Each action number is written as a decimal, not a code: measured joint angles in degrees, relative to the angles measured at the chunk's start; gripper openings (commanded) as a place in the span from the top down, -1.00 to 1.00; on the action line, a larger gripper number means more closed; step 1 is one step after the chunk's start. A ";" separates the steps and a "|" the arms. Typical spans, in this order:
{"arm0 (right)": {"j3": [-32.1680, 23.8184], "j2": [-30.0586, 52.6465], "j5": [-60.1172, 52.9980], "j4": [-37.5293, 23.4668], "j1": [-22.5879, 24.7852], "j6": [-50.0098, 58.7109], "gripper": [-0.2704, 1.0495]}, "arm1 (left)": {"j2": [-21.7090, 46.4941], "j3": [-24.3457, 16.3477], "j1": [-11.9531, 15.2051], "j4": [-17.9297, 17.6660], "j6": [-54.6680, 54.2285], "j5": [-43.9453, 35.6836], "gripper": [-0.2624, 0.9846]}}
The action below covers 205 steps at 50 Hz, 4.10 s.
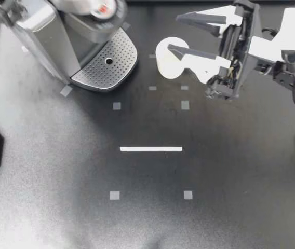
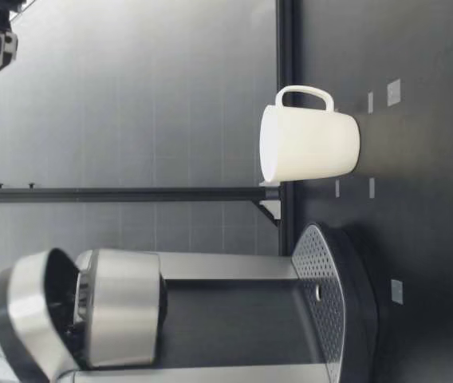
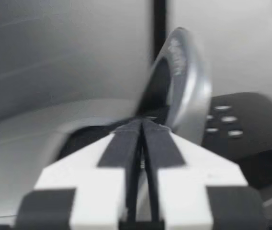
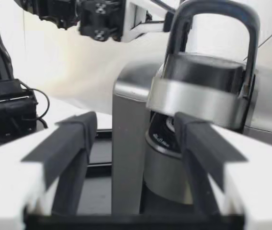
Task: Place the coffee capsule inside the capsule container, then place the cup onto the center of the cup tray.
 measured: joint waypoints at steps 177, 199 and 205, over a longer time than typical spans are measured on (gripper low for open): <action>-15.21 24.79 71.89 38.32 -28.39 -61.52 -0.40 | 4.39 -22.50 -23.99 -54.58 56.43 38.58 0.40; -15.12 26.89 69.17 38.32 -27.25 -61.52 -0.40 | 4.75 -22.32 -23.99 -54.58 56.34 38.41 0.40; -15.21 27.42 68.47 38.32 -26.63 -61.52 -0.37 | 4.83 -22.41 -23.99 -54.58 56.34 38.41 0.40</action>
